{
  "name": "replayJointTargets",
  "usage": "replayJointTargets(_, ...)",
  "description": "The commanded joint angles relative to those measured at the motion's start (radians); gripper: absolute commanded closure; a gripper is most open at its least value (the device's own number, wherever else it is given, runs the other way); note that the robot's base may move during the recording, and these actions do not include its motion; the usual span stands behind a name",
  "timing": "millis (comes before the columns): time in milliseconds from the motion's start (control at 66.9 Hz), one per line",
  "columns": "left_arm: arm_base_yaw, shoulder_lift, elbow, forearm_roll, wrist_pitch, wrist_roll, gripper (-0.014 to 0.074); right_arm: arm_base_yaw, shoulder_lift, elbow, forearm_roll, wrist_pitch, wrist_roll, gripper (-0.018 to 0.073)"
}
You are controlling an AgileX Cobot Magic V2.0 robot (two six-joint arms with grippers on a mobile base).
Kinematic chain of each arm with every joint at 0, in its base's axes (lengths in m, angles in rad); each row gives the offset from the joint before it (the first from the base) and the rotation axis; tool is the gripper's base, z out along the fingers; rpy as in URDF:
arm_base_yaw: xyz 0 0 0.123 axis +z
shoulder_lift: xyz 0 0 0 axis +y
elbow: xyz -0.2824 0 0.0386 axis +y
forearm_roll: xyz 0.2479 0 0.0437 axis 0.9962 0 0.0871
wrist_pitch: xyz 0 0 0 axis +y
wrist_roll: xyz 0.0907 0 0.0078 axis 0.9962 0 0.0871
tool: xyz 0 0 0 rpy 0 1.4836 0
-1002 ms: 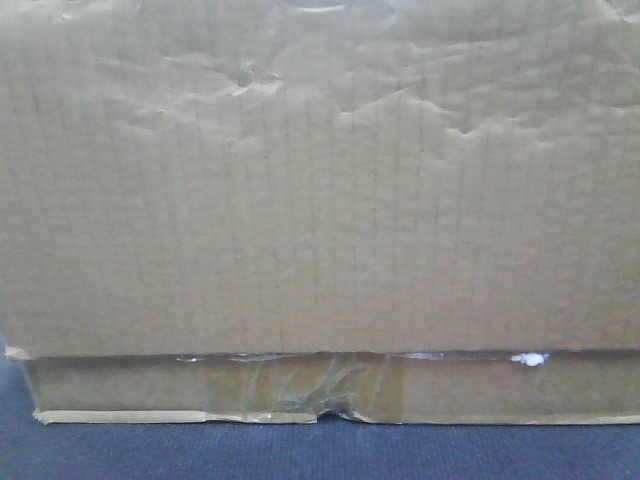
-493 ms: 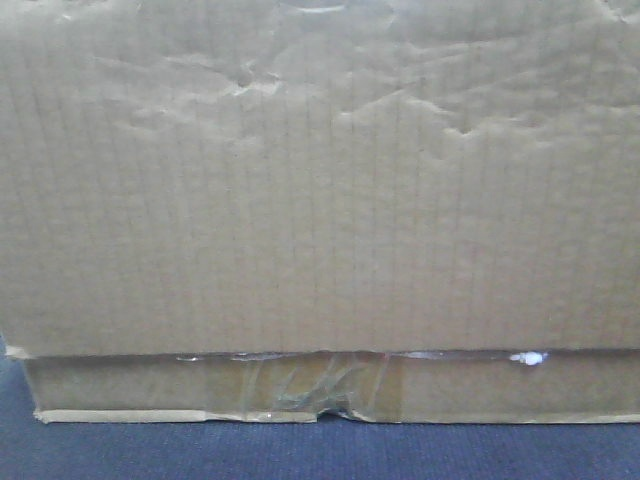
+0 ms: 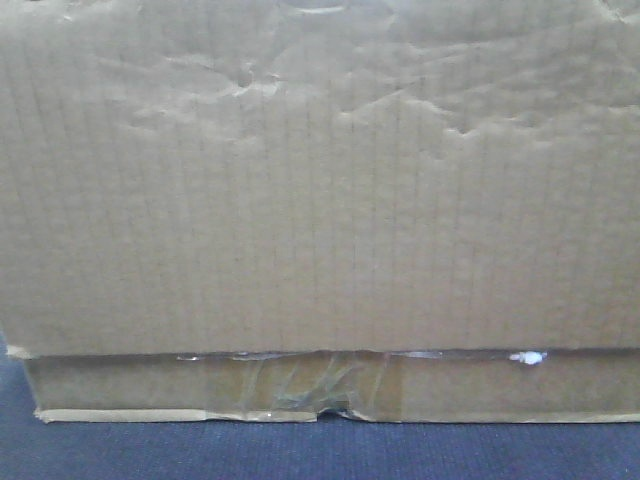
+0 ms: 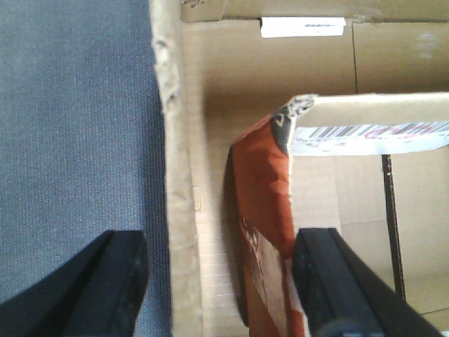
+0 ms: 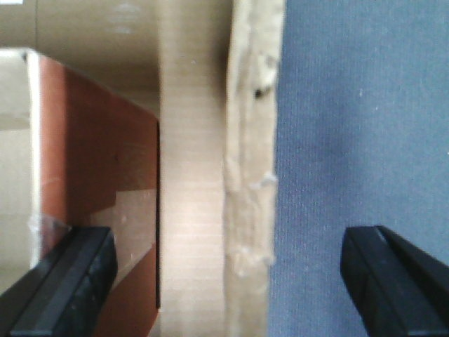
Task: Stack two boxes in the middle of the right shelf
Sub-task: 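Lift the clamped box stack off the table with both grippers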
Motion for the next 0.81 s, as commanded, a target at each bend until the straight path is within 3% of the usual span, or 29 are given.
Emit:
replayJointTargets(0,0.001,-0.020,0.004,0.008,0.005,0.000,0.0253,0.002,-0.019,-0.001,-0.017,-0.013,-0.001,0.0001)
replayJointTargets(179,0.002,-0.043,0.004,0.054,0.005,-0.004,0.0258,0.002,-0.019,-0.001,-0.017,-0.013,-0.001,0.0001)
replayJointTargets(792,0.002,0.029,0.019,0.051,0.005,-0.004,0.0258,0.002,0.011,0.001,-0.023,-0.010,-0.001,0.0001)
